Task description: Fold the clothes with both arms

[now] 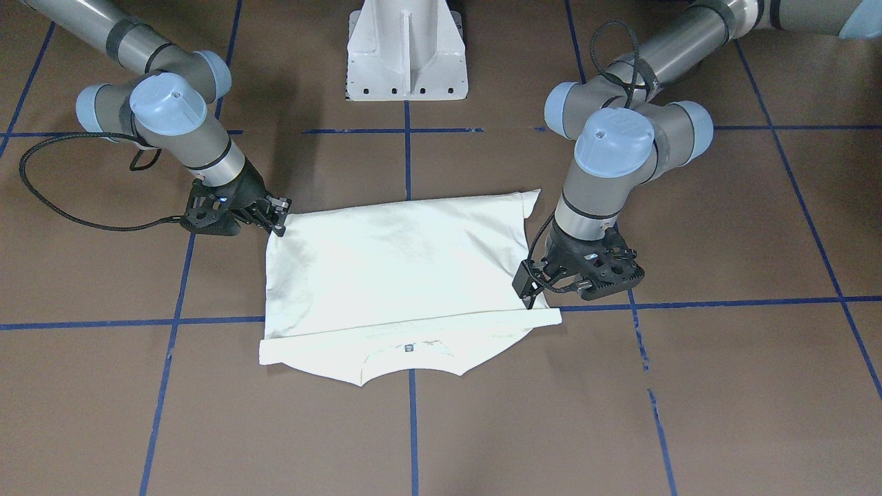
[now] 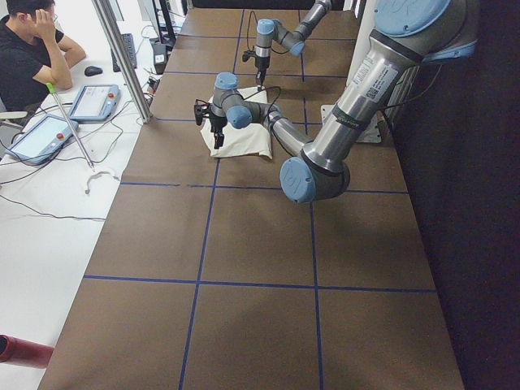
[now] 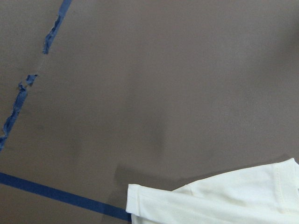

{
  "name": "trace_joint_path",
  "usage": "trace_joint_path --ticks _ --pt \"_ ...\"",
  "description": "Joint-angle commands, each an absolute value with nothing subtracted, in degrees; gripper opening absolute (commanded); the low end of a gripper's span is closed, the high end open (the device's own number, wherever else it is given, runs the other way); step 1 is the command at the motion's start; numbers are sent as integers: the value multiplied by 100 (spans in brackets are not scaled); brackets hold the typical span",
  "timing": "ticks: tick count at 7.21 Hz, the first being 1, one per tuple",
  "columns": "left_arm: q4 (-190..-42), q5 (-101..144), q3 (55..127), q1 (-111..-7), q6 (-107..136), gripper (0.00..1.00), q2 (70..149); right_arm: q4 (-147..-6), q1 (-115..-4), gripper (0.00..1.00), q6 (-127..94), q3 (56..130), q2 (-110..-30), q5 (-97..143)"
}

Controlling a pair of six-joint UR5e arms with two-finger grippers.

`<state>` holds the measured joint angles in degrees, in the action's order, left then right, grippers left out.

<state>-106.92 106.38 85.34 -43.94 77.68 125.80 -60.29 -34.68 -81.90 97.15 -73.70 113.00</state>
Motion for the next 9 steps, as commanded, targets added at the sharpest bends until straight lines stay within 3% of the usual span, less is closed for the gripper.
trace_joint_path --ticks 1,4,6,7,9 --pt "-10696 10635 8543 -4395 7769 100 12577 -6021 -3106 0 -8165 10488 -7923 11330" --pt "-10696 10617 8587 -4395 7778 100 12577 -6021 -1676 0 -8540 12210 -9424 11320" --pt "-10696 10617 8631 -4395 7778 100 12577 -6012 -489 0 -9462 12454 -9624 11268" --pt "-10696 10617 8631 -4395 7761 100 12577 -6012 -353 99 -9509 12498 -9598 11259" --pt "-10696 10661 8709 -4386 7787 100 12577 -6012 -857 100 -9501 12673 -9536 11224"
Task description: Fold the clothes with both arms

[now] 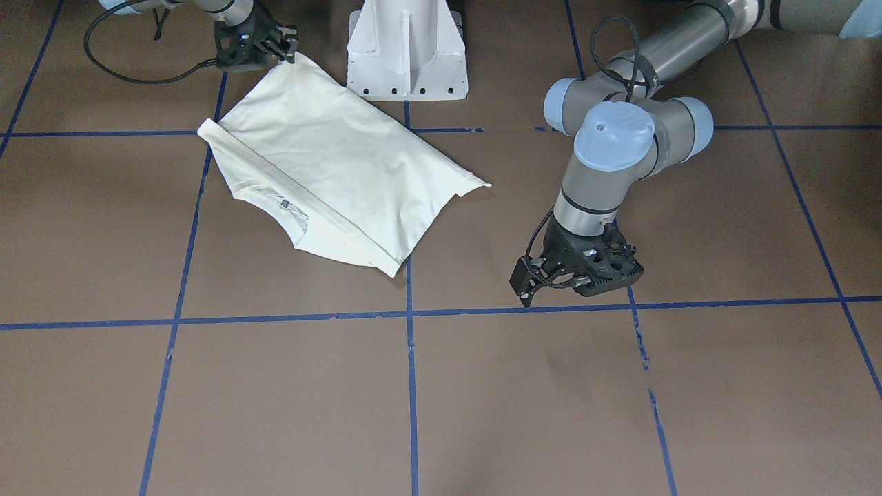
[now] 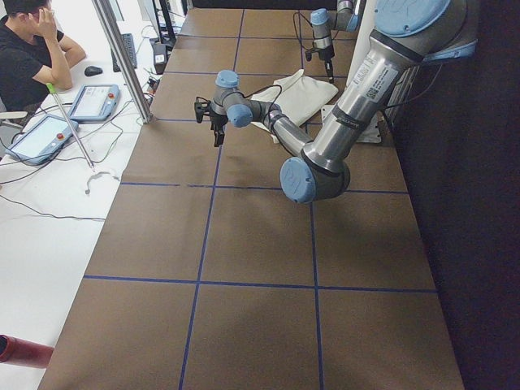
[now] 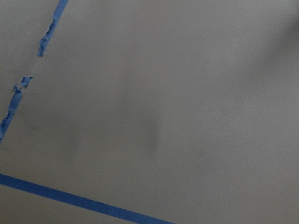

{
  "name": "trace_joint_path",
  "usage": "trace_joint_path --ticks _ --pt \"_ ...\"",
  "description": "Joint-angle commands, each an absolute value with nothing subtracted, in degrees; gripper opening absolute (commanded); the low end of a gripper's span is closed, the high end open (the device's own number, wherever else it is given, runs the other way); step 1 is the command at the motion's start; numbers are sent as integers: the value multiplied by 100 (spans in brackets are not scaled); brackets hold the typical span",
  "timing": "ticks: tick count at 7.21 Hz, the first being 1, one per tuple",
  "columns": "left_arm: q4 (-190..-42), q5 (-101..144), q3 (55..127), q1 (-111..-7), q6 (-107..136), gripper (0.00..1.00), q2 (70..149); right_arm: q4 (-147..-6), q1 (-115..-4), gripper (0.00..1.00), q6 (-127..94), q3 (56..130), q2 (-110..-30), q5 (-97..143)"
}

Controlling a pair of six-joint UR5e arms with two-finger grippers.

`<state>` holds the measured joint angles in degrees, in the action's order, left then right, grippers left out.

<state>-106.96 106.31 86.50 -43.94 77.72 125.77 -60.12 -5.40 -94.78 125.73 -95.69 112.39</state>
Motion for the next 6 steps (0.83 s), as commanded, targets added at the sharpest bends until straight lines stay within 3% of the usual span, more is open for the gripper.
trace_joint_path --ticks 1,3,6 --pt "-10661 10696 8962 -4299 8031 96 12447 -6003 -1392 100 -9501 12761 -9467 11215" --pt "-10609 11065 9743 -3643 9082 95 12034 -6003 -2404 100 -9370 12753 -9264 11215" --pt "-10582 11030 9897 -2588 10534 85 11962 -6012 -3215 100 -9360 12385 -8492 11232"
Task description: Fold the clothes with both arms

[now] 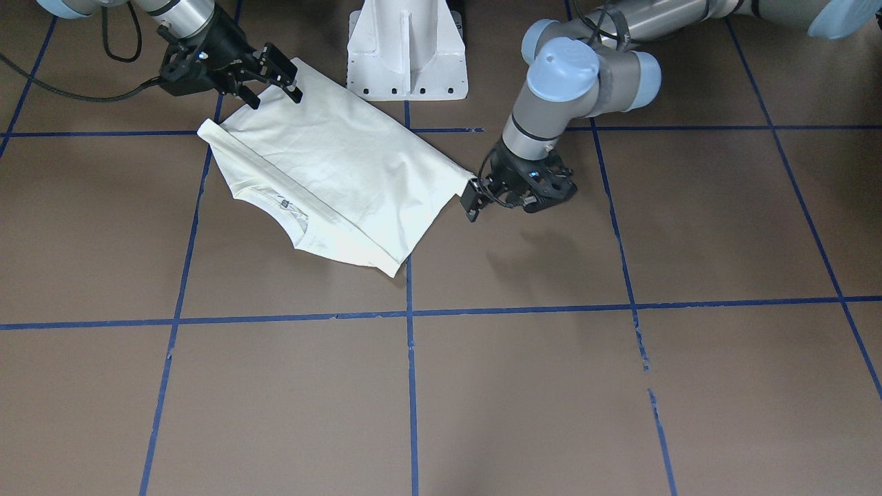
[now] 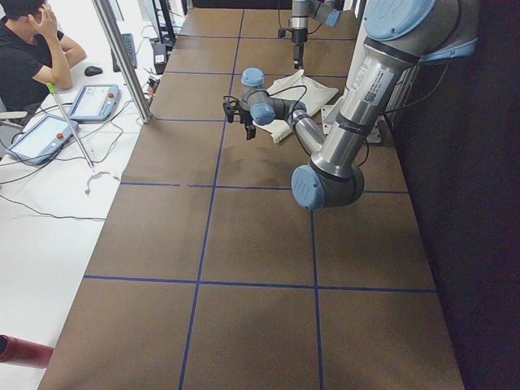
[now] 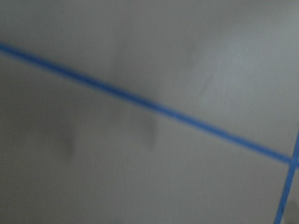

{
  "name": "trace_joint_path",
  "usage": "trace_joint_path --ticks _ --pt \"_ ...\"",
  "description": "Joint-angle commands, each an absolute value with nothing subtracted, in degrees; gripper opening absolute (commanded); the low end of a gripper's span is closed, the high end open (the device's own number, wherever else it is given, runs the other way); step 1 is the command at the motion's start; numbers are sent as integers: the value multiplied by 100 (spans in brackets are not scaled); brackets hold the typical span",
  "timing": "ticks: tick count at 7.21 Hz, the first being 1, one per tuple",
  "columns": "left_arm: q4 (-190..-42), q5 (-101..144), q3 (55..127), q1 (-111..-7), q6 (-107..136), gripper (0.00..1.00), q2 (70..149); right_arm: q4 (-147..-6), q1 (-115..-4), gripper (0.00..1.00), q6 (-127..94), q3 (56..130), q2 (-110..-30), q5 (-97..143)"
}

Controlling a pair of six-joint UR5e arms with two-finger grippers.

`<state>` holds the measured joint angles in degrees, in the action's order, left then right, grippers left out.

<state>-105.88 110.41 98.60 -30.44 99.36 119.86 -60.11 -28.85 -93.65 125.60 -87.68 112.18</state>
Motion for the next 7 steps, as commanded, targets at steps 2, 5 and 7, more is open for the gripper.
trace_joint_path --ticks 2,5,7 --pt "-10530 11021 9905 -2286 11002 78 11953 -6012 -3252 100 -9360 12366 -8420 11206" --pt "-10178 11013 9897 -2241 11100 38 11979 -6012 -3252 100 -9369 12269 -8297 11206" --pt "-10195 11030 9879 -2241 11022 0 11997 -6012 -3243 100 -9369 12261 -8297 11206"
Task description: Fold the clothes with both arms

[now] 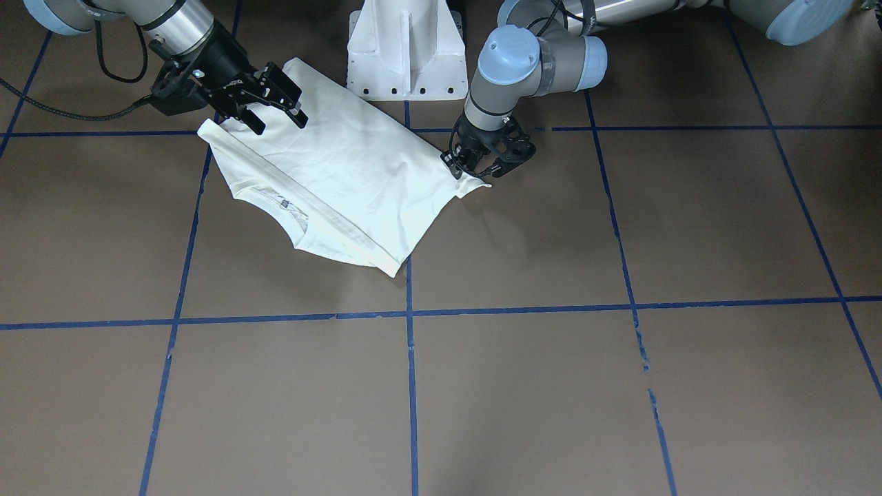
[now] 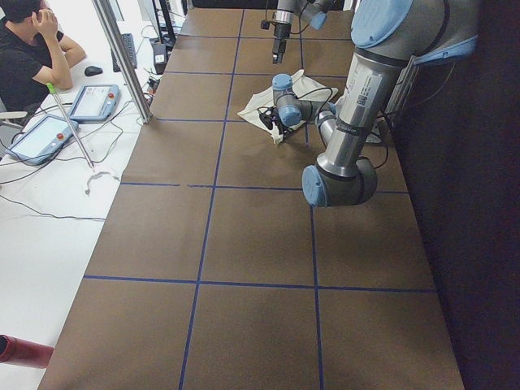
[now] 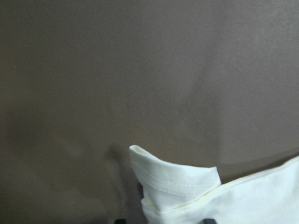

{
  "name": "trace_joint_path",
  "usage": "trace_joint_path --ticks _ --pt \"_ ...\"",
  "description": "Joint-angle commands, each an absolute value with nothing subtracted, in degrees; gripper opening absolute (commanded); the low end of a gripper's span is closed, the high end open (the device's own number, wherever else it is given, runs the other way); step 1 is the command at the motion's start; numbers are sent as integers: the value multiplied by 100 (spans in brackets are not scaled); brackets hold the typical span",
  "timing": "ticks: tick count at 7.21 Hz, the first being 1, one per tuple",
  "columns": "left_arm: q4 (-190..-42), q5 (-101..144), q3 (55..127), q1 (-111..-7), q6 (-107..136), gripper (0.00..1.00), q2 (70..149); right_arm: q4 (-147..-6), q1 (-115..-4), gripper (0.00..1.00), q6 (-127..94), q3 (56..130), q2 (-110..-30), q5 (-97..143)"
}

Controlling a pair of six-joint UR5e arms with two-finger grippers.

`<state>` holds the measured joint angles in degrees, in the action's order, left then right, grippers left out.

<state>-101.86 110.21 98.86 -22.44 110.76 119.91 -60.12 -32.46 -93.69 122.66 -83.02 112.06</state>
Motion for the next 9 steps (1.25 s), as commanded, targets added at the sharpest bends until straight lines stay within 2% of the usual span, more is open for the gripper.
trace_joint_path --ticks 1,4,5,7,9 --pt "-10195 11030 9888 -2241 10995 0 12006 -6012 -3243 100 -9369 12252 -8297 11206" --pt "-10152 11021 9809 -2923 10472 0 12145 -6012 -3252 100 -9369 12199 -8314 11206" --pt "-10212 11021 9556 -3292 10068 0 12181 -6012 -3261 100 -9369 12191 -8323 11206" --pt "-10684 10986 8059 -3786 9651 0 12986 -6012 -3261 100 -9369 12182 -8306 11197" --pt "-11274 10777 6904 -4059 9240 0 13777 -6012 -3269 100 -9360 12077 -8314 11188"
